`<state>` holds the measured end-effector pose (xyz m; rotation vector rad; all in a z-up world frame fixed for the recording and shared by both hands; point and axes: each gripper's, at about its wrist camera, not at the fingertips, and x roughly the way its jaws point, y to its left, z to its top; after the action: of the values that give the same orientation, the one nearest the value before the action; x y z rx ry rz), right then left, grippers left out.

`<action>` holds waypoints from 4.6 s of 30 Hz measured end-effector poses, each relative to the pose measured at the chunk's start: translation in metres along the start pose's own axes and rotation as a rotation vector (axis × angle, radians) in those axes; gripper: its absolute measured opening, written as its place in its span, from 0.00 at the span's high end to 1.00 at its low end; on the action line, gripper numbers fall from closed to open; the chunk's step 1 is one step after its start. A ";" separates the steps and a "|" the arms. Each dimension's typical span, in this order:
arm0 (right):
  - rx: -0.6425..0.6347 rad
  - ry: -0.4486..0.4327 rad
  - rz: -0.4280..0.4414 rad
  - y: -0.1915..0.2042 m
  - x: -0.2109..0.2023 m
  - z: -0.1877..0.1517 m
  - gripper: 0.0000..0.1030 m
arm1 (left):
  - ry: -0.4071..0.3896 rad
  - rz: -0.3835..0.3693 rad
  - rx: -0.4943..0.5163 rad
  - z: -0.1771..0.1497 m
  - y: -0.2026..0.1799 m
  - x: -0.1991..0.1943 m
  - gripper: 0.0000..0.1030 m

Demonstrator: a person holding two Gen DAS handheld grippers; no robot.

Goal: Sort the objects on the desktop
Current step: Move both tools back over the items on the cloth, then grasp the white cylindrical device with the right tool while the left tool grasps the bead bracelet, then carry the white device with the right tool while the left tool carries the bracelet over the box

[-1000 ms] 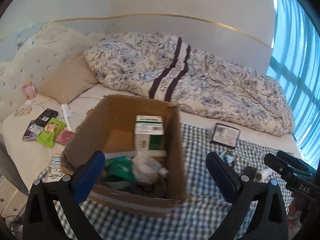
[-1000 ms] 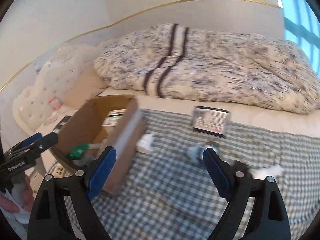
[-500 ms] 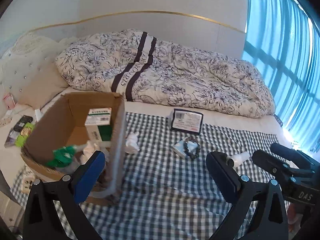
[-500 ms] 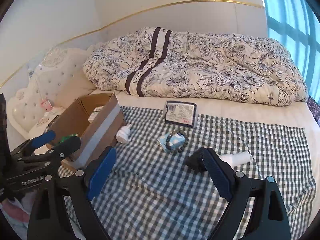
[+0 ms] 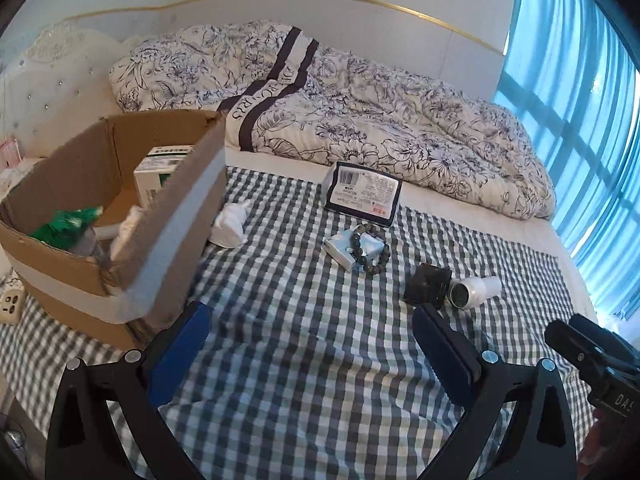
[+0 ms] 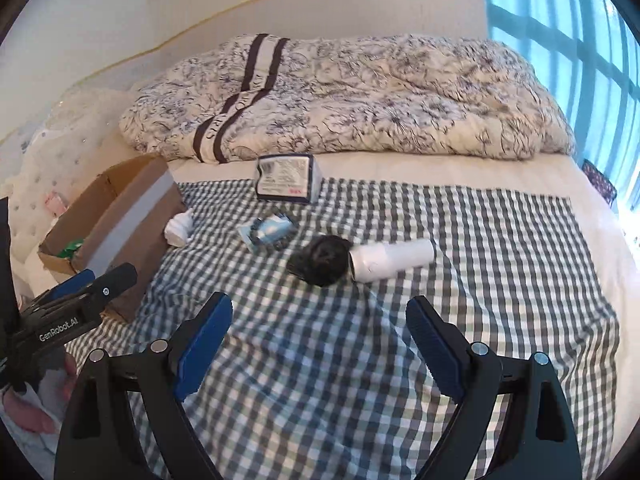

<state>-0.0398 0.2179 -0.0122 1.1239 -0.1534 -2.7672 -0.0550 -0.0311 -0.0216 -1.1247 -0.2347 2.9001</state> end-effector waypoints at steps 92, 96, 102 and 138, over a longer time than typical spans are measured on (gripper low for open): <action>0.065 0.058 -0.095 0.047 0.004 -0.006 0.45 | -0.040 -0.159 0.050 0.023 -0.005 -0.016 0.89; 0.022 0.055 -0.038 0.062 -0.008 -0.015 0.45 | -0.060 -0.156 0.055 0.026 -0.011 -0.039 0.89; -0.022 0.048 0.044 0.077 -0.022 -0.018 0.45 | -0.085 -0.127 0.040 0.029 -0.015 -0.063 0.89; -0.190 -0.026 0.276 0.259 -0.001 0.058 0.45 | -0.089 0.056 -0.118 0.111 0.174 -0.096 0.89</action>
<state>-0.0536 -0.0348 0.0694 0.9414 -0.0433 -2.4933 -0.0529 -0.2251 0.0980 -1.0341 -0.3881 3.0257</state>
